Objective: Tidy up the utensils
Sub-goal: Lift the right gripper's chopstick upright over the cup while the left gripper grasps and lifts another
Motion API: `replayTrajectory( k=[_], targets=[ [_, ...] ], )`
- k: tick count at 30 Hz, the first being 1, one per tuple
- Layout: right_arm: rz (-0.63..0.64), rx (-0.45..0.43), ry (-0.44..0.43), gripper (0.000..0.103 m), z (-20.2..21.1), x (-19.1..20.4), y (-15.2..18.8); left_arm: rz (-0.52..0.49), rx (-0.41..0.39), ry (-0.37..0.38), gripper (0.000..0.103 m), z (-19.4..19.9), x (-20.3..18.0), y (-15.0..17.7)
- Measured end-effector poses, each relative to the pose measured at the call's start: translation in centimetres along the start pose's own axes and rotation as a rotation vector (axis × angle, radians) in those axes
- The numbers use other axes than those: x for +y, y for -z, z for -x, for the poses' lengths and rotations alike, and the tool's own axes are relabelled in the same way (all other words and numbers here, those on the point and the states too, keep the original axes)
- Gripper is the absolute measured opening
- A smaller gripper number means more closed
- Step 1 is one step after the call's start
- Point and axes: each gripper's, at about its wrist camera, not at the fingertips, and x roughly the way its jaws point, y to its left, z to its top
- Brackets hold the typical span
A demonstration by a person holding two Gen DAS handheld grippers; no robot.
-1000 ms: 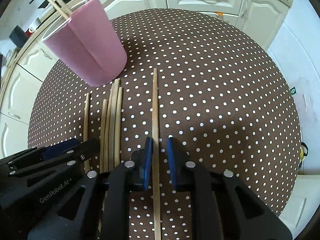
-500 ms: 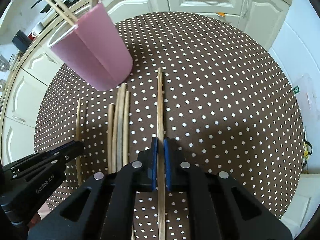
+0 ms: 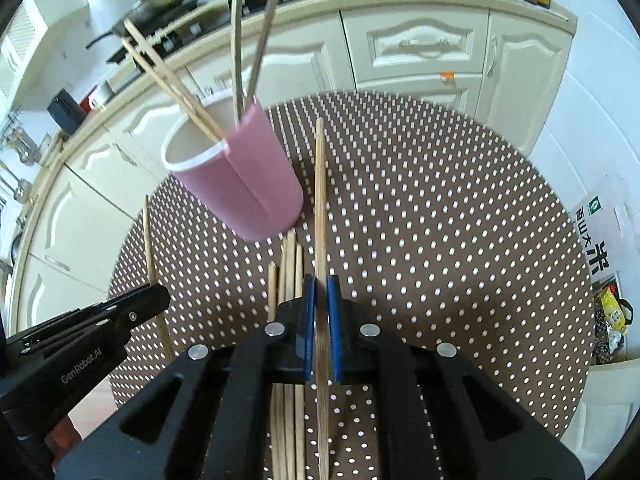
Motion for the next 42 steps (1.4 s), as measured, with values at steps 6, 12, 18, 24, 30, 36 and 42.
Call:
replayTrajectory(
  k=[6, 12, 18, 24, 30, 36, 42],
  targets=[
    [-0.008, -0.072, -0.009, 0.005, 2.3, 0.1, -0.9, 0.008, -0.072, 0.007, 0.006, 2.9, 0.4, -0.2],
    [-0.015, -0.136, -0.021, 0.005, 4.2, 0.1, -2.0, 0.006, -0.141, 0.007, 0.006, 5.6, -0.3, -0.9],
    [-0.002, -0.19, -0.038, 0.005, 6.0, 0.7, -2.6, 0.01, -0.191, -0.001, 0.006, 7.7, -0.5, -1.7],
    [-0.003, -0.23, -0.062, 0.005, 7.6, 0.8, -3.3, 0.022, -0.25, 0.011, 0.006, 10.3, -0.7, -2.5],
    [0.0, -0.277, -0.093, 0.005, 9.2, 1.4, -4.4, -0.008, -0.303, 0.018, 0.006, 12.9, -1.6, -3.2],
    [-0.007, -0.325, -0.134, 0.005, 11.0, 1.8, -6.3, -0.018, -0.358, 0.021, 0.006, 15.1, -2.2, -4.0],
    [-0.02, -0.385, -0.169, 0.005, 12.9, 2.4, -8.6, -0.022, -0.41, 0.013, 0.006, 17.5, -2.8, -5.2]
  ],
)
